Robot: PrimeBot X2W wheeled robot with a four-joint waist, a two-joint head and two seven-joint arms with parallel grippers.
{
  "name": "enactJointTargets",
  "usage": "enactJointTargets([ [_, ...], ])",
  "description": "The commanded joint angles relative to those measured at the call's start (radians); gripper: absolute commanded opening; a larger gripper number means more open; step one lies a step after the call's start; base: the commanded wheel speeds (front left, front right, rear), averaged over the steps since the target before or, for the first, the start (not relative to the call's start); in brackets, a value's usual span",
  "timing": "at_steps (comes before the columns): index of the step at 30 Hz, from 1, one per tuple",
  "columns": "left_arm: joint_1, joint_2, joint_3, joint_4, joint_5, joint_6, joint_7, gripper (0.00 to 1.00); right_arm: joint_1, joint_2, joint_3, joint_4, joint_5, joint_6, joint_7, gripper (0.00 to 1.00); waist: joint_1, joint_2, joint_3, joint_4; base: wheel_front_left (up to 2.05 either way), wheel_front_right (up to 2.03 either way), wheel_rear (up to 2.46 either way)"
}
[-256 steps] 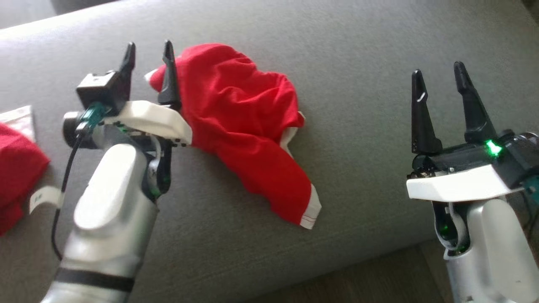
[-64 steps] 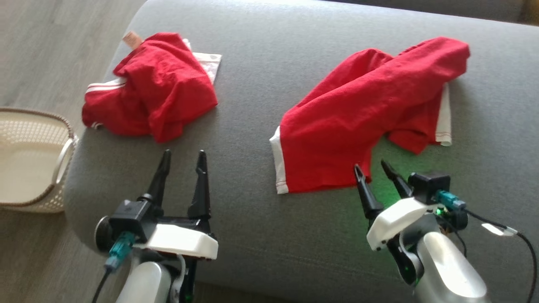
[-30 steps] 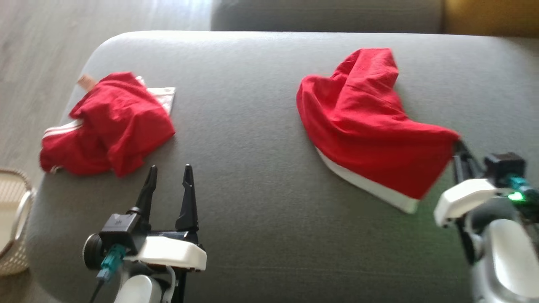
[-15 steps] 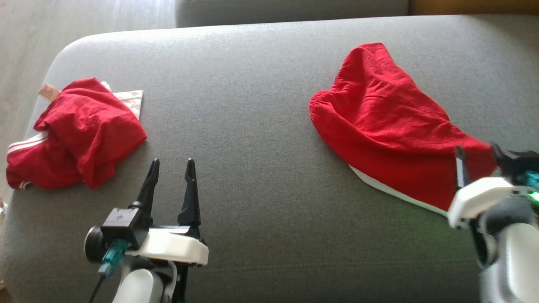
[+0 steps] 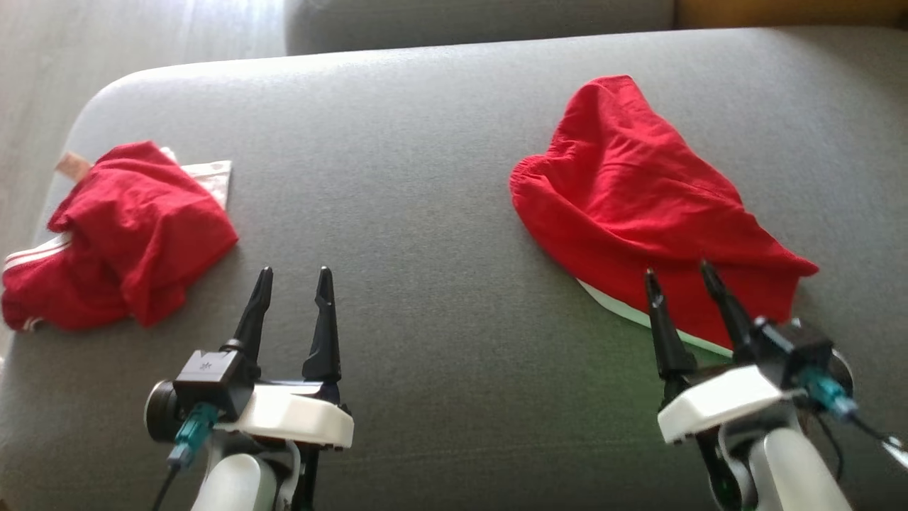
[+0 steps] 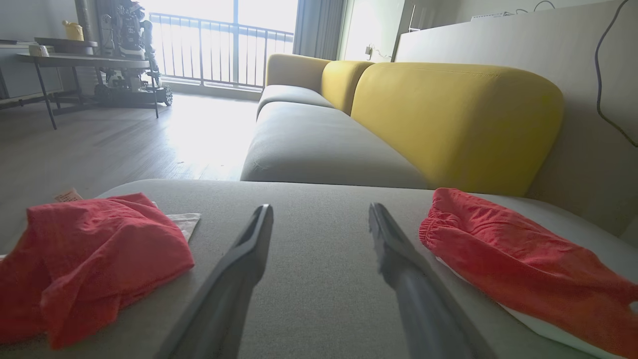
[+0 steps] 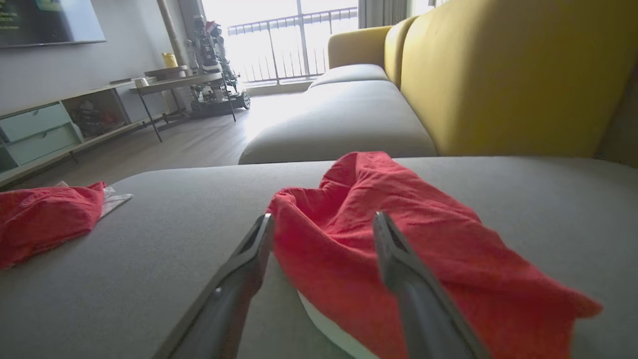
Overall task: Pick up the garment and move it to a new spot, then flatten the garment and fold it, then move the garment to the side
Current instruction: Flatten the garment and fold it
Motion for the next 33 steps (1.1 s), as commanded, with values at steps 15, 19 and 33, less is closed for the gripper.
enactJointTargets([
  [15,-0.188,0.001,0.005,0.04,0.052,-0.05,-0.006,1.0,-0.084,-0.007,0.036,-0.113,0.012,0.0,-0.047,1.0,0.0,-0.0001,0.15,-0.168,0.0,0.0,0.0],
  [19,-0.312,0.001,-0.041,0.17,0.077,-0.082,-0.004,1.0,-0.097,-0.007,0.048,-0.139,0.01,0.0,-0.05,1.0,0.0,-0.0001,0.204,-0.218,0.0,0.0,0.0],
  [33,-0.712,0.01,-0.105,0.593,0.065,-0.12,0.11,1.0,-0.133,-0.007,0.092,-0.171,0.034,0.0,-0.063,1.0,0.0,-0.0001,0.315,-0.335,0.0,0.0,0.0],
])
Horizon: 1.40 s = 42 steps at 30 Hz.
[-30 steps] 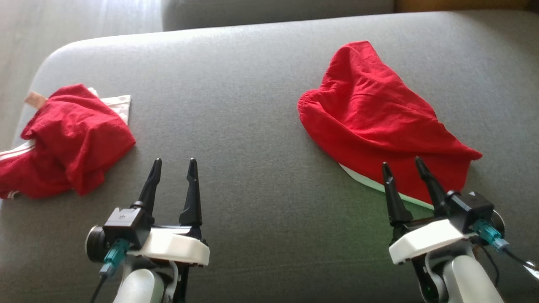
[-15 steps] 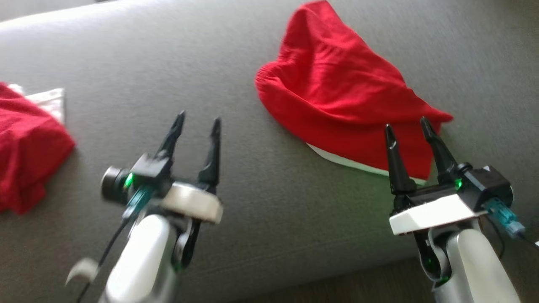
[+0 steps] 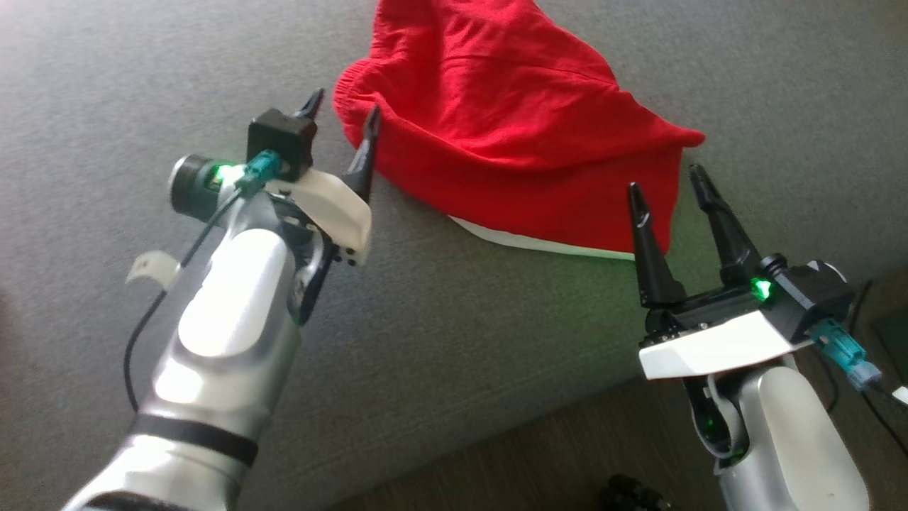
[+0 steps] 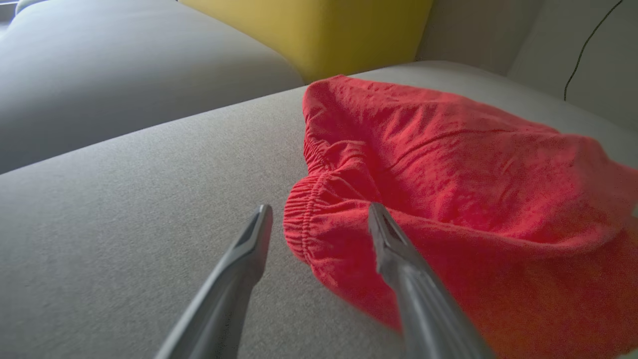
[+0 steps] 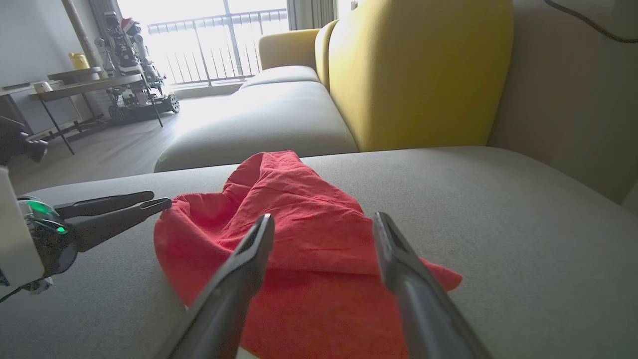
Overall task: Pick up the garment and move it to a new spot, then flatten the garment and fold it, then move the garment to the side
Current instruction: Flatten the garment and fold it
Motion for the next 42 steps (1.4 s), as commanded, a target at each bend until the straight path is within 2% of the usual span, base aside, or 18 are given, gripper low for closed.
enactJointTargets([
  [1,-0.055,0.017,0.027,0.008,0.011,0.011,0.007,1.0,-0.023,-0.006,0.027,-0.033,0.008,0.0,-0.011,1.0,-0.0002,0.0,0.016,-0.021,0.0,0.0,0.0],
  [10,-0.155,0.018,0.012,0.182,0.024,0.021,0.005,1.0,-0.036,-0.006,0.042,-0.034,0.013,0.0,-0.013,1.0,-0.0002,0.0,0.027,-0.044,0.0,0.0,0.0],
  [13,-0.175,0.016,0.002,0.223,0.014,-0.004,-0.018,1.0,-0.035,-0.006,0.043,-0.037,0.012,0.0,-0.013,1.0,-0.0002,0.0,0.026,-0.045,0.0,0.0,0.0],
  [14,-0.18,0.015,-0.005,0.237,0.013,-0.012,-0.023,0.91,-0.035,-0.006,0.043,-0.038,0.011,0.0,-0.013,1.0,-0.0002,0.0,0.025,-0.044,0.0,0.0,0.0],
  [15,-0.184,0.015,-0.011,0.249,0.013,-0.017,-0.03,0.49,-0.034,-0.006,0.043,-0.038,0.01,0.0,-0.013,1.0,-0.0002,0.0,0.025,-0.042,0.0,0.0,0.0],
  [16,-0.188,0.014,-0.015,0.259,0.01,-0.02,-0.036,0.22,-0.035,-0.006,0.044,-0.038,0.005,0.0,-0.013,1.0,-0.0002,0.0,0.025,-0.039,0.0,0.0,0.0],
  [17,-0.191,0.013,-0.019,0.267,0.007,-0.025,-0.044,0.0,-0.036,-0.006,0.044,-0.038,-0.002,0.0,-0.013,1.0,-0.0002,0.0,0.025,-0.036,0.0,0.0,0.0],
  [22,-0.191,0.011,-0.026,0.272,-0.011,-0.036,-0.093,0.0,-0.035,-0.006,0.038,-0.037,-0.022,0.0,-0.013,1.0,-0.0002,0.0,0.009,-0.011,0.0,0.0,0.0],
  [26,-0.162,0.012,-0.003,0.228,-0.034,-0.017,-0.11,0.0,-0.029,-0.006,0.032,-0.029,-0.038,0.0,-0.013,1.0,-0.0002,0.0,-0.026,0.022,0.0,0.0,0.0],
  [35,0.065,0.051,0.067,-0.061,-0.047,0.038,-0.112,0.0,0.003,-0.006,0.028,0.01,-0.064,0.0,-0.013,1.0,-0.0002,0.0,-0.173,0.137,0.0,0.0,0.0],
  [42,0.219,0.096,0.087,-0.21,-0.053,0.076,-0.097,0.0,0.032,-0.006,0.037,0.023,-0.077,0.0,-0.007,1.0,-0.0002,0.0,-0.235,0.223,0.0,0.0,0.0],
])
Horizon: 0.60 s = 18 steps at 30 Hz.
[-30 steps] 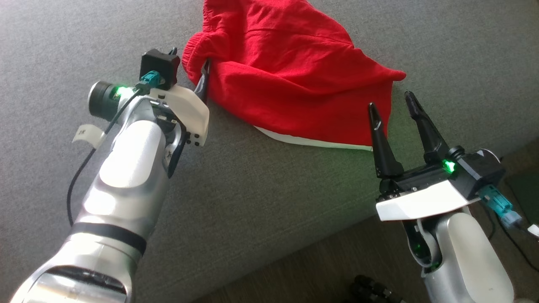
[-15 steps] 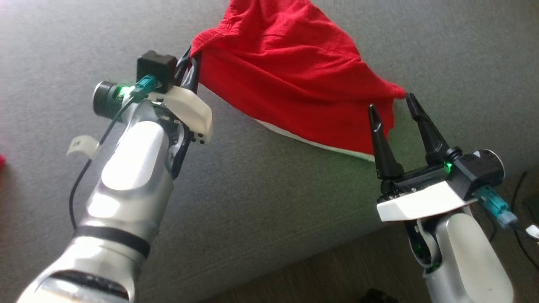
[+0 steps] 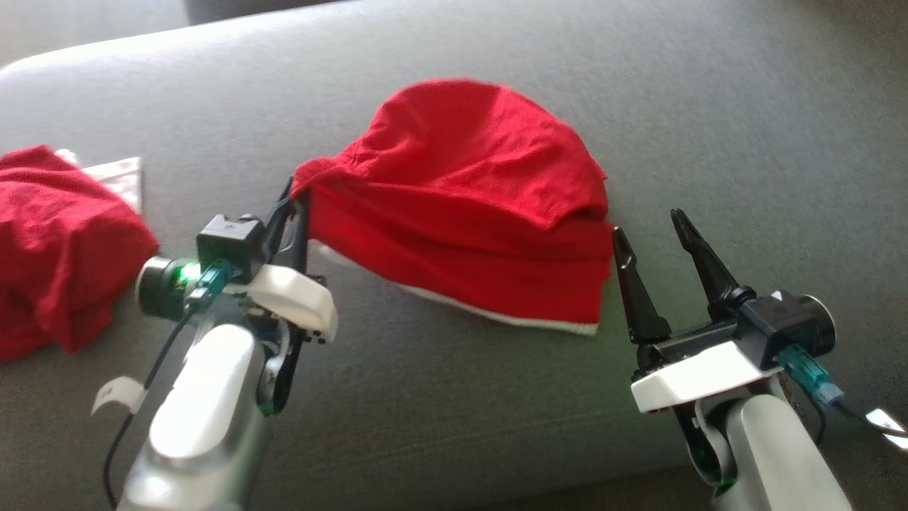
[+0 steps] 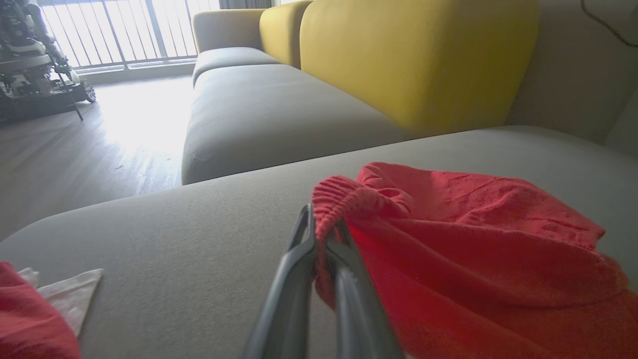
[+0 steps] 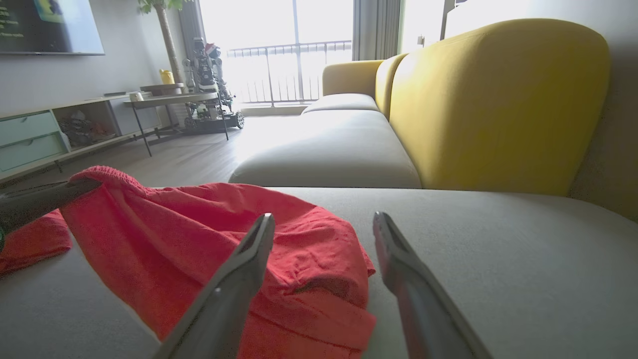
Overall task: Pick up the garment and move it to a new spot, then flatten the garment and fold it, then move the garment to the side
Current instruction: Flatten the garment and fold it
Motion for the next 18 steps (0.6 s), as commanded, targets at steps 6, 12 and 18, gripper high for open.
enactJointTargets([
  [6,0.005,0.064,0.046,-0.131,-0.003,0.036,0.079,0.0,-0.031,-0.005,0.042,-0.043,0.0,0.0,0.003,1.0,0.0,0.0,-0.021,0.042,0.0,0.0,0.0],
  [12,-0.089,0.127,0.053,-0.121,0.012,0.036,0.224,0.0,-0.069,-0.005,0.055,-0.051,0.017,0.0,0.0,1.0,0.0,0.0,0.067,-0.039,0.0,0.0,0.0],
  [18,-0.207,0.174,0.05,-0.016,0.03,0.017,0.292,0.0,-0.095,-0.005,0.059,-0.042,0.041,0.0,-0.006,1.0,0.0,0.0,0.127,-0.103,0.0,0.0,0.0],
])
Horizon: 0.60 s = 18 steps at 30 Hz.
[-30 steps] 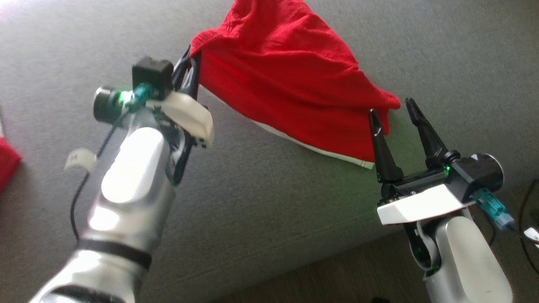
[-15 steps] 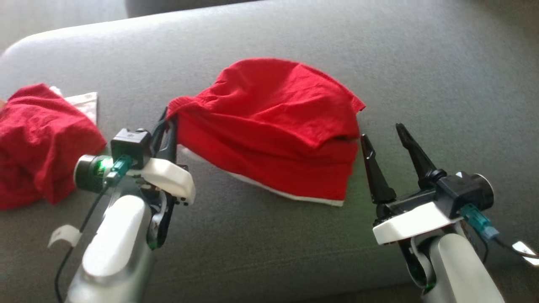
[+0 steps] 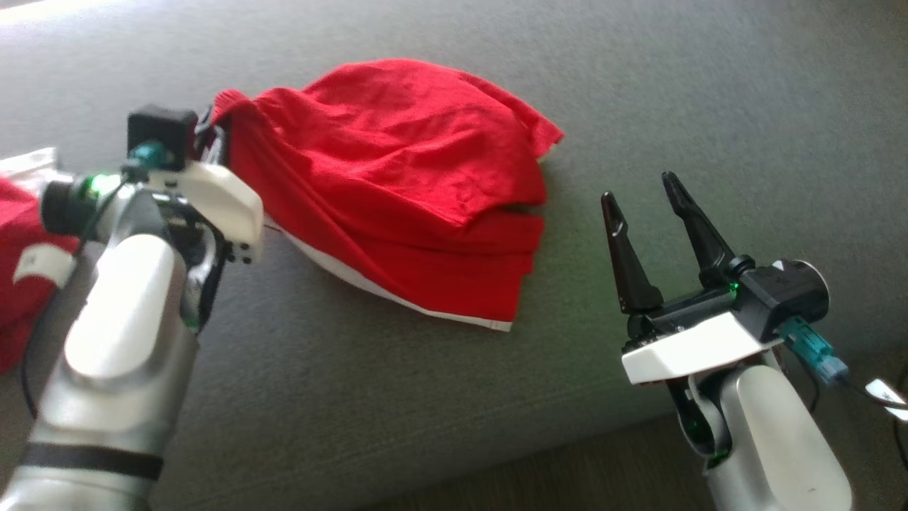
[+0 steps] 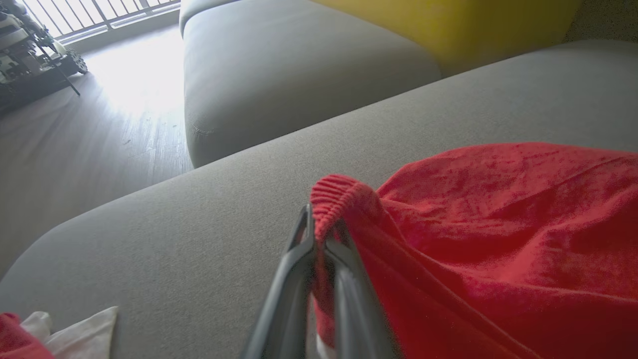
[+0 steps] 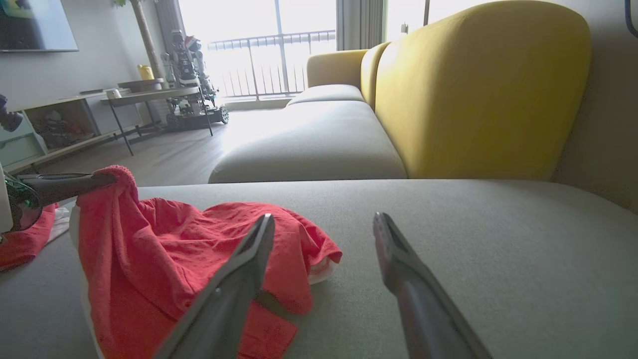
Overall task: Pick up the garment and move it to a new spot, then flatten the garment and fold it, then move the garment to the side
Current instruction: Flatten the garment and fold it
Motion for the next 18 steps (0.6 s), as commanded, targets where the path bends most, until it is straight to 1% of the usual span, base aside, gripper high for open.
enactJointTargets([
  [1,-0.041,0.041,0.034,-0.008,0.005,-0.003,0.011,0.0,-0.026,-0.005,0.027,-0.029,0.009,0.0,-0.011,1.0,0.0,0.0,0.035,-0.035,0.0,0.0,0.0],
  [2,-0.05,0.043,0.032,0.022,0.002,-0.008,0.032,0.24,-0.029,-0.005,0.027,-0.027,0.011,0.0,-0.012,1.0,0.0,0.0,0.038,-0.039,0.0,0.0,0.0],
  [3,-0.057,0.045,0.031,0.055,-0.003,-0.015,0.057,0.53,-0.031,-0.005,0.028,-0.025,0.013,0.0,-0.012,1.0,0.0,0.0,0.04,-0.042,0.0,0.0,0.0],
  [4,-0.065,0.047,0.03,0.081,-0.007,-0.02,0.069,1.0,-0.033,-0.005,0.028,-0.023,0.014,0.0,-0.012,1.0,0.0,0.0,0.042,-0.044,0.0,0.0,0.0],
  [7,-0.078,0.05,0.039,0.132,-0.014,-0.011,0.05,1.0,-0.038,-0.005,0.027,-0.021,0.018,0.0,-0.013,1.0,0.0,0.0,0.039,-0.044,0.0,0.0,0.0],
  [10,-0.079,0.044,0.047,0.161,-0.027,-0.011,0.011,1.0,-0.038,-0.005,0.025,-0.025,0.018,0.0,-0.013,1.0,0.0,0.0,0.026,-0.028,0.0,0.0,0.0],
  [15,-0.077,0.04,0.065,0.17,-0.052,-0.013,-0.064,1.0,-0.029,-0.005,0.014,-0.026,0.004,0.0,-0.013,1.0,0.0,0.0,-0.003,0.021,0.0,0.0,0.0],
  [18,-0.064,0.038,0.077,0.151,-0.07,-0.012,-0.097,1.0,-0.025,-0.005,0.009,-0.024,-0.013,0.0,-0.013,1.0,0.0,0.0,-0.026,0.057,0.0,0.0,0.0],
])
